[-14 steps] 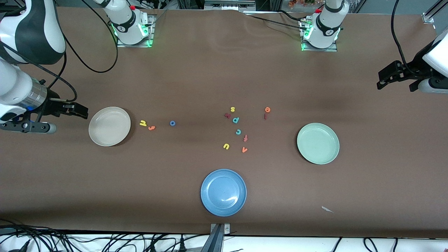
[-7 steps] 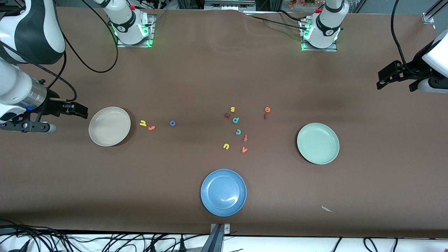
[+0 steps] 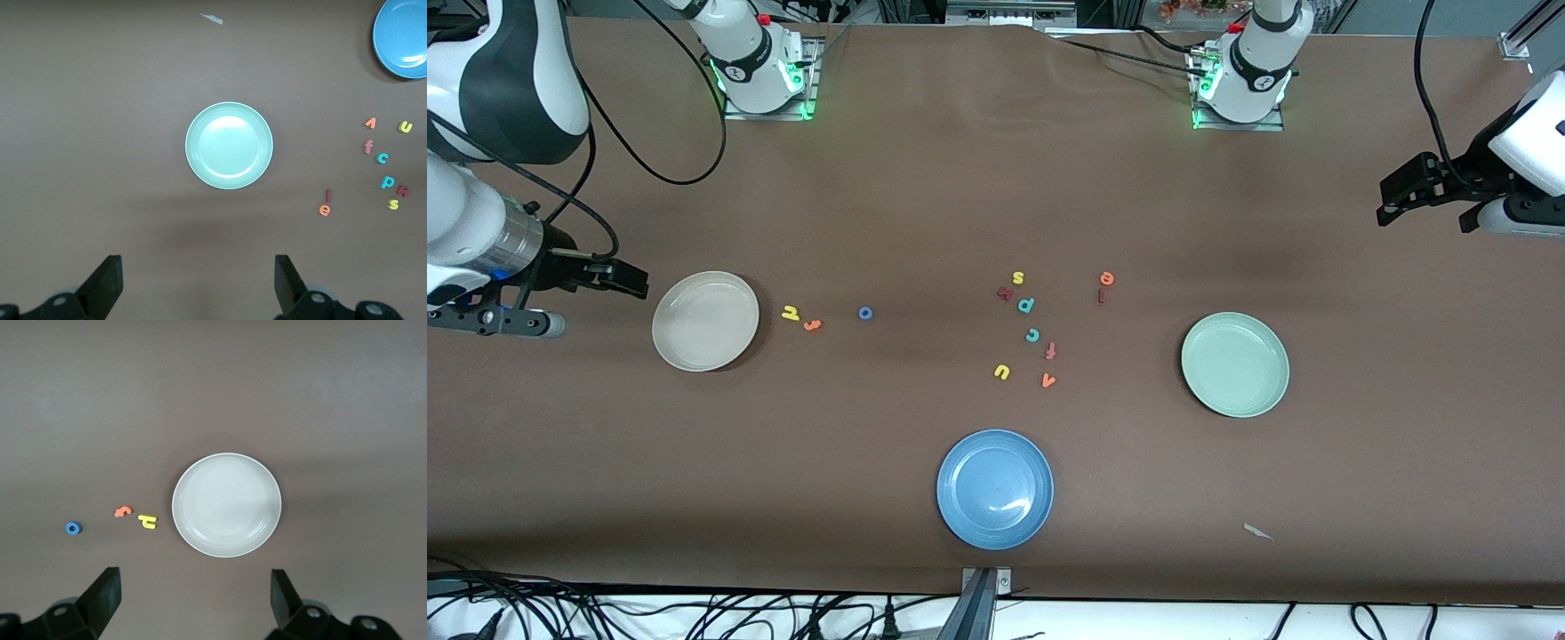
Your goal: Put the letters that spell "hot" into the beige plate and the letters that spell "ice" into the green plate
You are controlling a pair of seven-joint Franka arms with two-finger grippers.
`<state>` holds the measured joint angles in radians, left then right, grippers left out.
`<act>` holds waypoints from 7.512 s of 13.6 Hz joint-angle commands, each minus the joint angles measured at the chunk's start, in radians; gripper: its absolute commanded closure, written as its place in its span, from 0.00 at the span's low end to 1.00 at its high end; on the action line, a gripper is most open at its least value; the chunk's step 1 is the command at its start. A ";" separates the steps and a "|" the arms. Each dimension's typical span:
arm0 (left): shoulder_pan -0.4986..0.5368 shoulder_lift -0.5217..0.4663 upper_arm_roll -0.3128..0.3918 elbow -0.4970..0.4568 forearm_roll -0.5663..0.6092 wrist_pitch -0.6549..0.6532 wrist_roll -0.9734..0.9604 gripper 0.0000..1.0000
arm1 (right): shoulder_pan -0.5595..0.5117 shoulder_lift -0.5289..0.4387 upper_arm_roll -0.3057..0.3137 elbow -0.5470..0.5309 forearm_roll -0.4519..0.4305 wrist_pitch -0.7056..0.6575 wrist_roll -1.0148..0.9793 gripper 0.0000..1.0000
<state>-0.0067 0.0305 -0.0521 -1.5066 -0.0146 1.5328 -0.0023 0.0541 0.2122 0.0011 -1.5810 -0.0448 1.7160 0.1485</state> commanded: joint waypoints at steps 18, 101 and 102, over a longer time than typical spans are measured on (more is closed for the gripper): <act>0.005 -0.011 -0.002 -0.003 0.025 -0.013 -0.008 0.00 | 0.000 -0.014 0.008 -0.002 -0.001 -0.029 0.014 0.01; -0.349 0.511 -0.109 -0.355 -0.091 0.679 -0.194 0.03 | 0.331 0.389 0.083 -0.324 0.069 0.689 0.442 0.47; -0.349 0.511 -0.109 -0.377 -0.091 0.703 -0.194 0.10 | 0.331 0.389 0.082 -0.324 0.069 0.689 0.442 0.51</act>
<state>-0.3499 0.5739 -0.1658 -1.8129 -0.0807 2.1806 -0.1876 0.3859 0.6055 0.0822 -1.8899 0.0055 2.3897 0.6107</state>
